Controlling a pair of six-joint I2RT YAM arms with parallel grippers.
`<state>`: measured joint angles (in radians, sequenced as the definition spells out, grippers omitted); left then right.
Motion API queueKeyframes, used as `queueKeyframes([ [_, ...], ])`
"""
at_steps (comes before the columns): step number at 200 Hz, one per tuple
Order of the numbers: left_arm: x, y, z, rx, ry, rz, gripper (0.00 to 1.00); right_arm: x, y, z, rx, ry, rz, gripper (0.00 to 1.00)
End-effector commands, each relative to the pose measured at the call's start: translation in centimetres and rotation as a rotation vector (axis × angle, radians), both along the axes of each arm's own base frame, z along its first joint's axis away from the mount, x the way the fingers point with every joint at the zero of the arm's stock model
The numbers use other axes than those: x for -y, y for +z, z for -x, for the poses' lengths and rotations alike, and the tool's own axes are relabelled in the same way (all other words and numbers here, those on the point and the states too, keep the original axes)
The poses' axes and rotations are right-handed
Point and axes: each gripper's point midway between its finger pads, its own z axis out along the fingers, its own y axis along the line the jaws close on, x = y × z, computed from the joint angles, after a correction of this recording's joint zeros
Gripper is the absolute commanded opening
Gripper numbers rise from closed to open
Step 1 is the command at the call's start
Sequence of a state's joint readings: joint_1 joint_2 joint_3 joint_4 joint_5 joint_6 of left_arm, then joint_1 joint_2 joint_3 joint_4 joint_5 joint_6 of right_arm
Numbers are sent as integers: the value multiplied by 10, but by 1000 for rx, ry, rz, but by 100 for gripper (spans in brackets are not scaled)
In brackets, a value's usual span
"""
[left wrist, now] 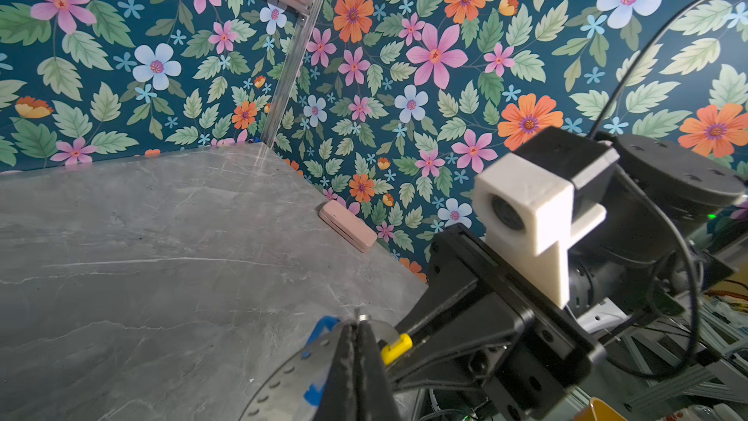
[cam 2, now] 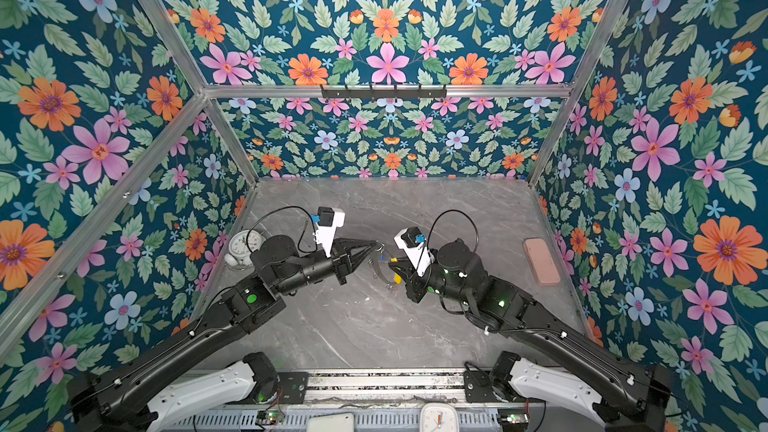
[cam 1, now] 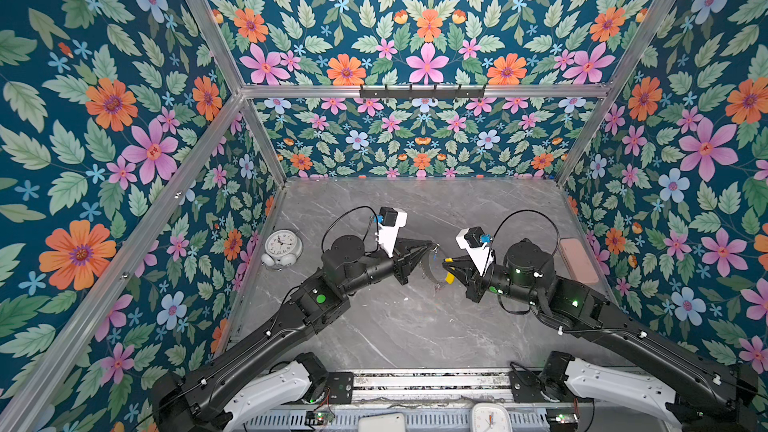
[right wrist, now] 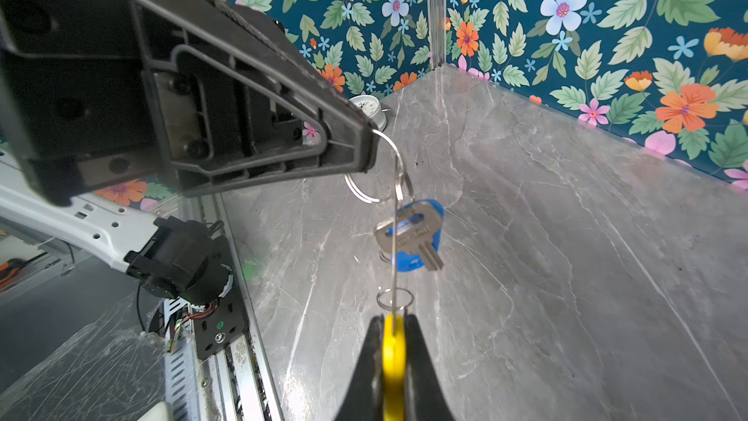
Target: Remove the keys from the keyring
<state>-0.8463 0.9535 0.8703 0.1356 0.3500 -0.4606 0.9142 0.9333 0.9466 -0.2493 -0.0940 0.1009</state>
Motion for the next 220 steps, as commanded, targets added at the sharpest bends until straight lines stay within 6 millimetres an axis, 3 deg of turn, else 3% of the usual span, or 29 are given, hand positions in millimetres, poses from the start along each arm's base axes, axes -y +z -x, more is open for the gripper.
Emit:
queueKeyframes([
  [1,-3,-1,-8,16,50,-24,0,-1,6,-2,36,-19,12,0],
  [78,-5,-7,-15,35,109,-49,0,-7,5,-3,60,-42,57,0],
  [138,-1,-1,1,116,24,39,0,-28,4,27,55,155,1,0],
  [172,1,6,20,187,-63,103,0,-29,8,44,54,246,-20,27],
  [220,-9,13,36,269,-99,177,0,-14,19,65,107,306,-83,41],
])
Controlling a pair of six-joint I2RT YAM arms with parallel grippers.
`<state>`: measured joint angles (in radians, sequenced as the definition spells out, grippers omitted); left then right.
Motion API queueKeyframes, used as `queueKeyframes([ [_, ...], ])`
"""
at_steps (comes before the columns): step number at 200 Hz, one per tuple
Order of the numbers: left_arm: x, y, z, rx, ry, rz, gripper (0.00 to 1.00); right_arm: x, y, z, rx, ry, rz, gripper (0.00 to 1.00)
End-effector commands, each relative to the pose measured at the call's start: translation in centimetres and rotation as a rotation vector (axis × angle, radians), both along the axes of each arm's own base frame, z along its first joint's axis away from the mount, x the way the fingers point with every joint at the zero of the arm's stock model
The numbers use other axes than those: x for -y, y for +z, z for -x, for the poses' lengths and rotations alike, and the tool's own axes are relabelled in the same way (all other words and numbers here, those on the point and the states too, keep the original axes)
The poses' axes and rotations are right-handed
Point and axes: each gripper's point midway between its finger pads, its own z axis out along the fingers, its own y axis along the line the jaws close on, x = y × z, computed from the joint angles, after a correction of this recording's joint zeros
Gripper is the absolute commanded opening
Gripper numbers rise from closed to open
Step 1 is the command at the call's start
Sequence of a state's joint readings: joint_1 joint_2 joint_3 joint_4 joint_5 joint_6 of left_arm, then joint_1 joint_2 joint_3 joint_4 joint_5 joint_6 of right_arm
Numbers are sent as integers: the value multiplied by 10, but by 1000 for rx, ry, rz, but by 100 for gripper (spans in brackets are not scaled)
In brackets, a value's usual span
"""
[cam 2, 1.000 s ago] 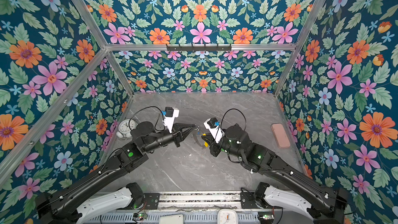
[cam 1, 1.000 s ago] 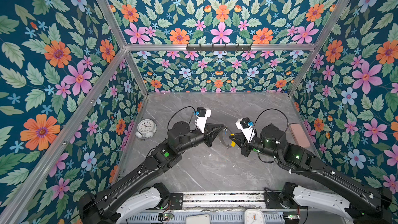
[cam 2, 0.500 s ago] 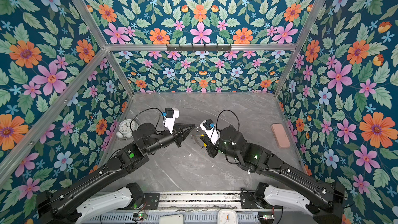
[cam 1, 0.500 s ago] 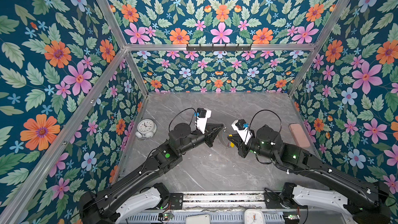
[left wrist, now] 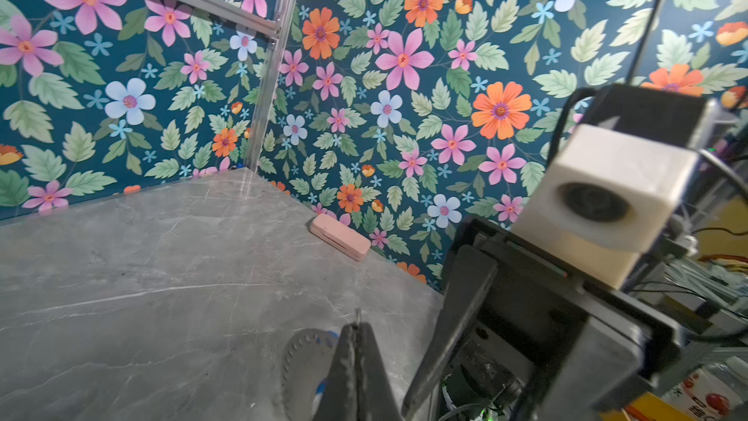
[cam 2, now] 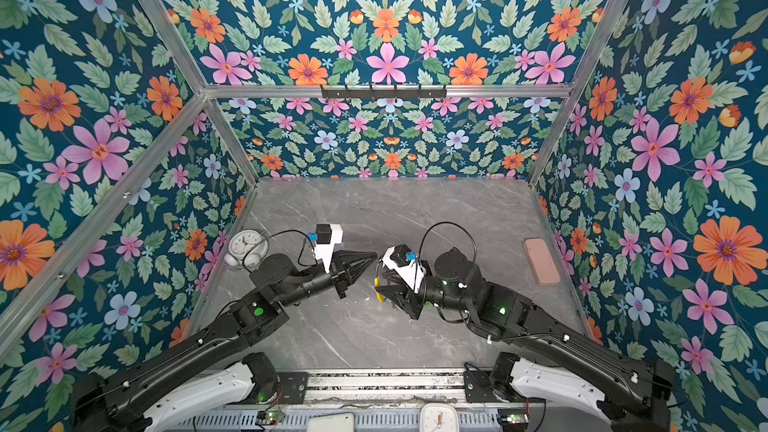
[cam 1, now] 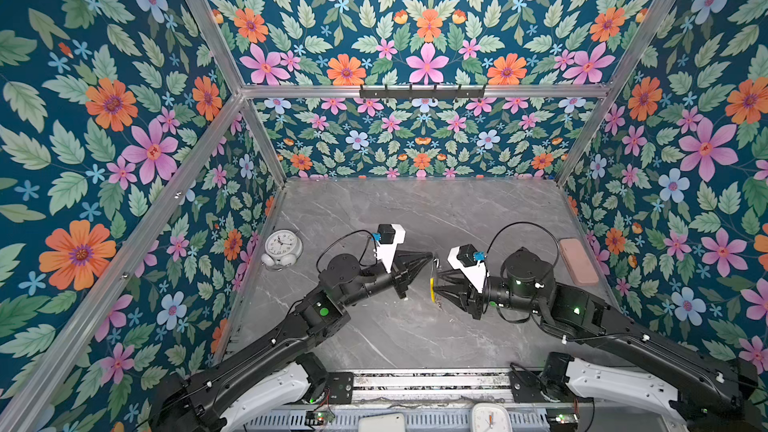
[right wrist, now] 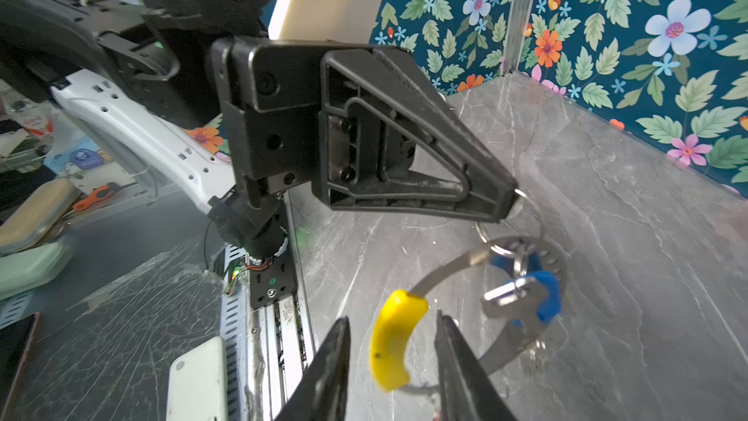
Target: Remove the keys from the keyring
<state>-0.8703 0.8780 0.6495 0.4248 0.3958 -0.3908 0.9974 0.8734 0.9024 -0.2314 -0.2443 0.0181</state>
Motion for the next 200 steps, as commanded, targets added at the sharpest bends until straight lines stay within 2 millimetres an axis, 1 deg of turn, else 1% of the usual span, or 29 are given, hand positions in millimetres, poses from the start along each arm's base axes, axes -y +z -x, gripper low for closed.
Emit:
queueKeyframes([
  [1,-6,28,13,109,-36,99,0,3,16,12,48,55,-68,41],
  [29,-9,34,23,148,-71,135,0,14,28,7,23,53,-132,42],
  [44,-8,36,28,157,-99,140,0,20,42,4,-1,73,-204,41],
  [66,-8,38,34,158,-136,153,0,27,64,1,13,87,-290,42],
  [88,-7,41,44,163,-194,178,0,22,77,0,22,119,-318,41],
  [117,-5,43,50,165,-240,193,0,14,94,5,17,186,-368,41],
  [139,-4,44,54,166,-263,205,0,7,95,4,-8,217,-374,37],
  [172,-5,44,57,167,-274,210,0,3,86,2,-48,227,-369,30],
  [200,-6,44,58,168,-278,212,0,6,80,4,-56,217,-370,31],
])
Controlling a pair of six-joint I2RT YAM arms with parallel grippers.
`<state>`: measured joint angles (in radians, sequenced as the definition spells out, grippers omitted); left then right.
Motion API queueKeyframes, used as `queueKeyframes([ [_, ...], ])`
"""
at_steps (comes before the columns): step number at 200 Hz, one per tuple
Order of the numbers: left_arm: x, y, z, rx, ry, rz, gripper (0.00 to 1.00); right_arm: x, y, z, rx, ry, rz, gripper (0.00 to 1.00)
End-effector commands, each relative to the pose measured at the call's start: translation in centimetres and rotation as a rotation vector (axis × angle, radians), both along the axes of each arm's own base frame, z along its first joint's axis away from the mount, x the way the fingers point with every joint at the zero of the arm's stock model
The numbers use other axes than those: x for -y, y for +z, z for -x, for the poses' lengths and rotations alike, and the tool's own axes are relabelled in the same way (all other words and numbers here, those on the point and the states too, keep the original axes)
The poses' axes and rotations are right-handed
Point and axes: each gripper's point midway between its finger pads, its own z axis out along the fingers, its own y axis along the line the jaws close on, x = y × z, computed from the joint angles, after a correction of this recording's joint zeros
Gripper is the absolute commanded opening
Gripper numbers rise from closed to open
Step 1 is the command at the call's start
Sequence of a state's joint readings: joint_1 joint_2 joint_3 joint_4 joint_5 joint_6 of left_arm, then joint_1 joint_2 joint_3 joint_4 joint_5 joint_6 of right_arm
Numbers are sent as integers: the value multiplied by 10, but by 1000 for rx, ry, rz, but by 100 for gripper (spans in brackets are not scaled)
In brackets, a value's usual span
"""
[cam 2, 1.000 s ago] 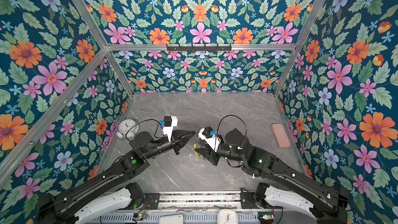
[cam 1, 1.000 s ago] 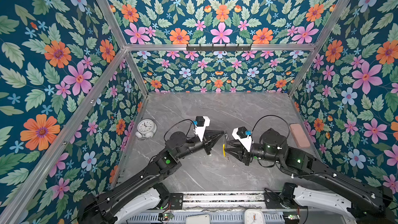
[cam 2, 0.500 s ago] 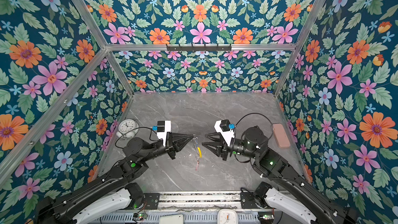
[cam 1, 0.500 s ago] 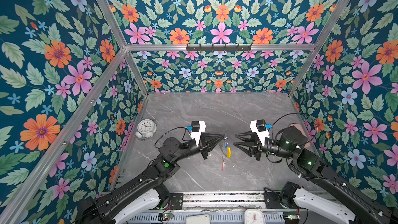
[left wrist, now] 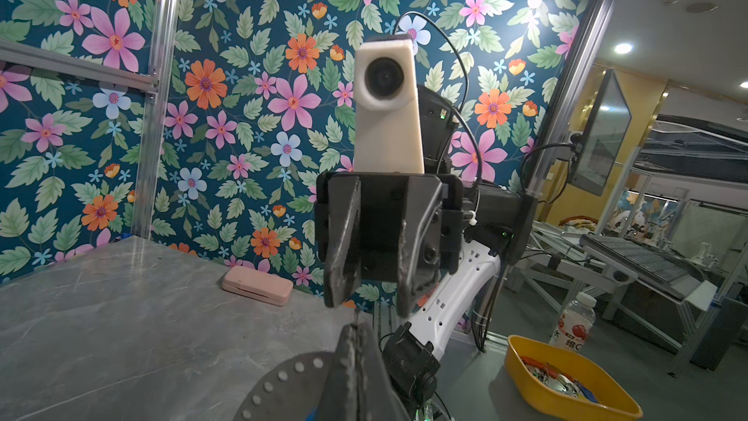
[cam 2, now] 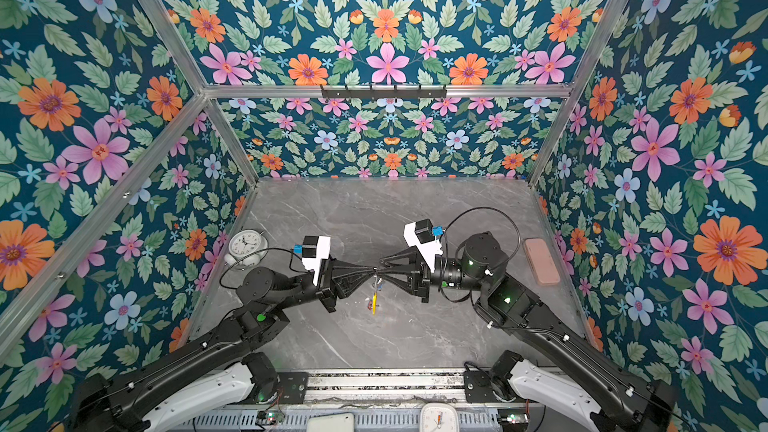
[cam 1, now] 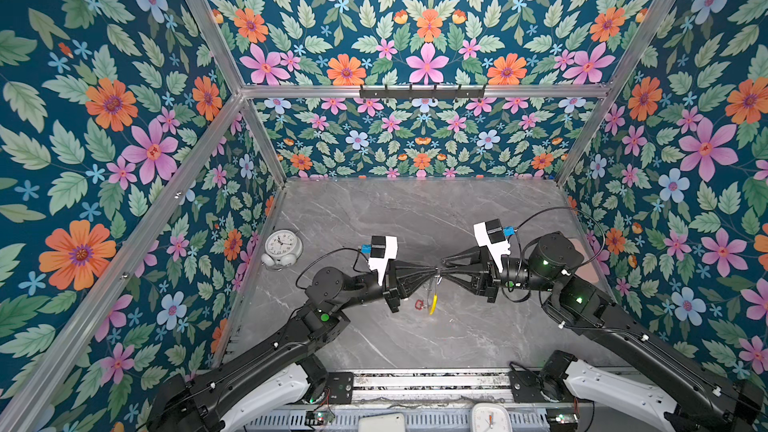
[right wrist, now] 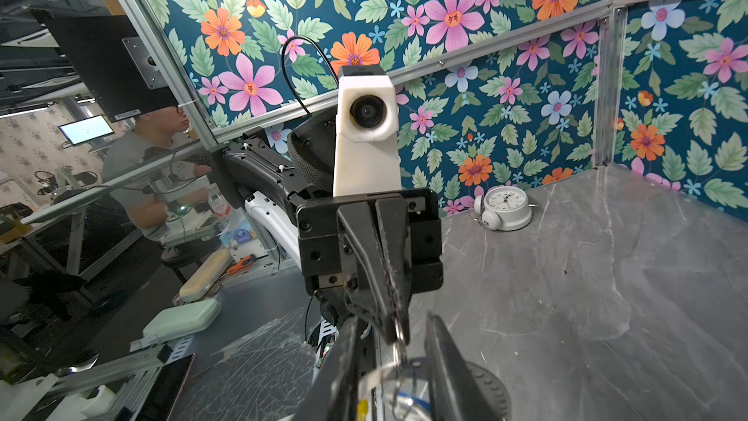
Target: Remove the keys from the keyring
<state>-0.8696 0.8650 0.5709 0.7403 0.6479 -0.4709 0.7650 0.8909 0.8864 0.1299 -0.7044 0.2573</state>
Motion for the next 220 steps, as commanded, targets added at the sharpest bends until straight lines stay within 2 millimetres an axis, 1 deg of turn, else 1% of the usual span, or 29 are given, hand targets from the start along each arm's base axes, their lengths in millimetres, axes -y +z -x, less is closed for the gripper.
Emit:
queueKeyframes([
  [1,-5,12,6,36,-15,45,0,3,8,5,21,15,-38,31],
  [35,-7,12,8,43,-17,52,0,7,-2,10,13,13,-19,33],
  [49,-6,12,9,45,-24,49,0,9,-4,11,13,8,-20,35],
  [81,-2,10,9,39,-39,40,0,9,5,13,1,20,-49,36],
  [105,-2,12,9,41,-43,46,0,7,10,9,-15,13,-77,35],
  [131,-2,11,9,40,-44,43,0,2,10,5,-39,18,-82,32],
  [157,-2,10,9,38,-41,38,0,0,8,5,-52,35,-77,26],
  [173,-2,9,7,36,-31,34,0,-1,7,6,-58,42,-74,19],
  [220,-3,9,6,36,-19,29,0,0,3,6,-69,39,-64,12],
])
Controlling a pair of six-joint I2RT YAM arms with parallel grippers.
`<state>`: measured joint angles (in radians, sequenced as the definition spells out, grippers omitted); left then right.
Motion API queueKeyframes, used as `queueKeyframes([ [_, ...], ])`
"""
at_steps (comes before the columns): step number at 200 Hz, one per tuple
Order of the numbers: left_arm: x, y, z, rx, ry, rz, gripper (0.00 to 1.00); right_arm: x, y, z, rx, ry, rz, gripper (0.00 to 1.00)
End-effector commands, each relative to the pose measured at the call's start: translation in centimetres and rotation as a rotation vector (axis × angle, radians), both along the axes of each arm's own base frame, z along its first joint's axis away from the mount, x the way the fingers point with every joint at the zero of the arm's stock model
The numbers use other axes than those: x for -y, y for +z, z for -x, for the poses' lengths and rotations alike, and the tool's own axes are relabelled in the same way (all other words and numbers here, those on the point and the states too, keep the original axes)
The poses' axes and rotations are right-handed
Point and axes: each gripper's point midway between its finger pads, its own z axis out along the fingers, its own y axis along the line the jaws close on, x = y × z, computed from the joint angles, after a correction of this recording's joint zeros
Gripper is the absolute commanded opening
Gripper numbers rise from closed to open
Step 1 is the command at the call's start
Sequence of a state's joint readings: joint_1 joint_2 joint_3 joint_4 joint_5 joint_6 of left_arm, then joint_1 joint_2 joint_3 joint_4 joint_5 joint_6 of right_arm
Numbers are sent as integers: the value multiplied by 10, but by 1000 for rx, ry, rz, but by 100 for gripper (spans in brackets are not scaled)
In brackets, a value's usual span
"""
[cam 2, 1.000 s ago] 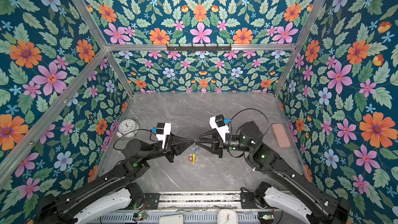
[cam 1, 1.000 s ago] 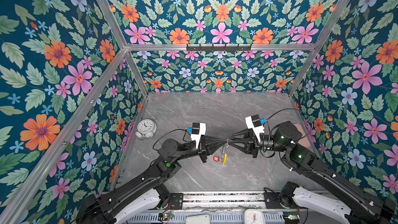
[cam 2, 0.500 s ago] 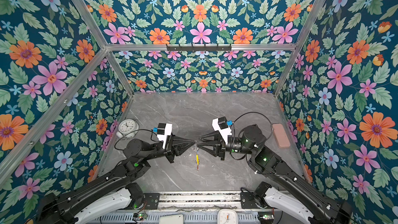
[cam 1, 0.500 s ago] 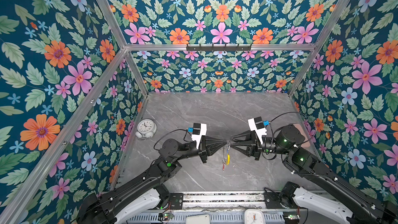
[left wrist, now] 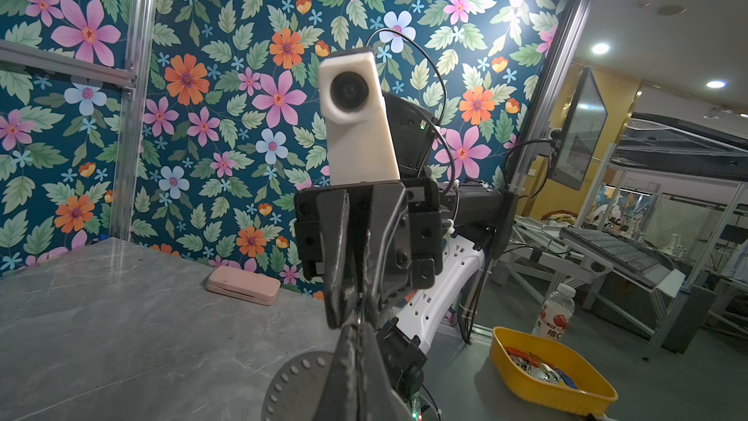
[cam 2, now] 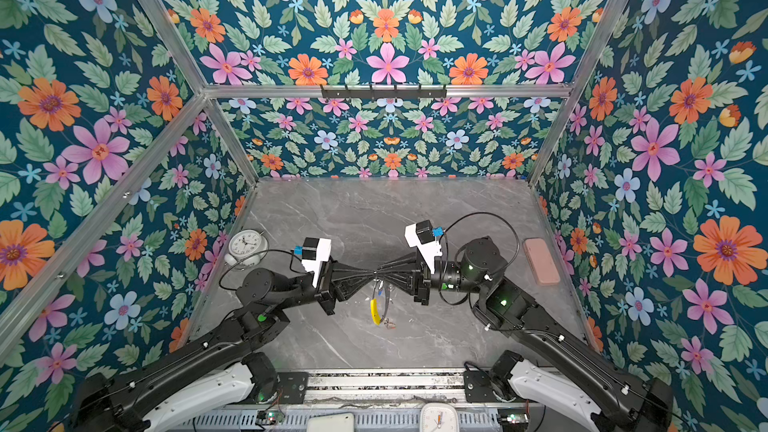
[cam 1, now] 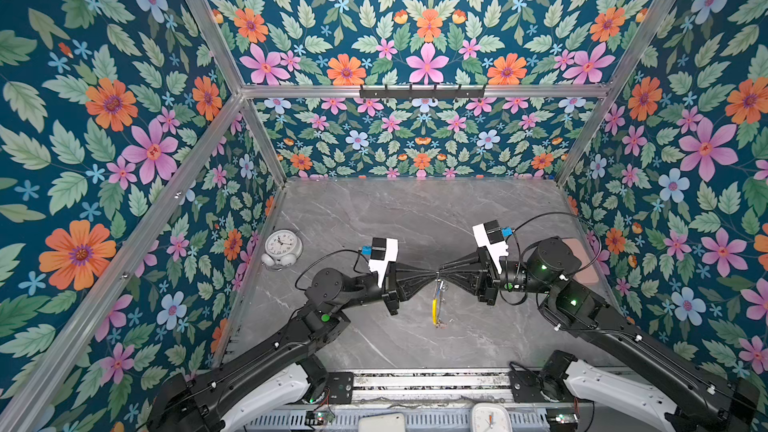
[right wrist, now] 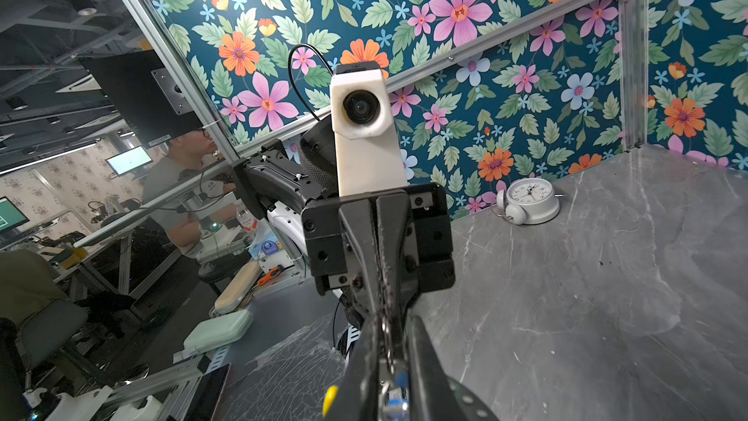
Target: Remove the keys from the keyring
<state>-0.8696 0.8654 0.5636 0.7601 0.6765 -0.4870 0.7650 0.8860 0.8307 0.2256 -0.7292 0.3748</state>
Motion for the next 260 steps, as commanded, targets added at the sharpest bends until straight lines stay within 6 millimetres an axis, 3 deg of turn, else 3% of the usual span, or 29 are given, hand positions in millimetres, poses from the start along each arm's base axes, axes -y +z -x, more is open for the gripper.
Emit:
queueKeyframes([
  [1,-3,9,1,35,13,25,0,1,7,3,14,9,-24,12],
  [55,-1,7,-3,31,24,16,0,0,1,3,1,16,-8,6],
  [115,-1,8,-4,36,33,18,0,-1,-6,3,-17,21,9,8],
  [150,-1,6,-5,33,33,10,0,0,-7,2,-20,13,11,0],
  [184,0,5,-7,21,39,1,0,1,-7,3,-18,8,23,0],
  [217,0,3,-8,-8,46,-30,31,6,-13,3,-3,-19,98,0],
  [260,0,-10,-10,-62,54,-135,37,9,-23,0,9,-31,214,0],
])
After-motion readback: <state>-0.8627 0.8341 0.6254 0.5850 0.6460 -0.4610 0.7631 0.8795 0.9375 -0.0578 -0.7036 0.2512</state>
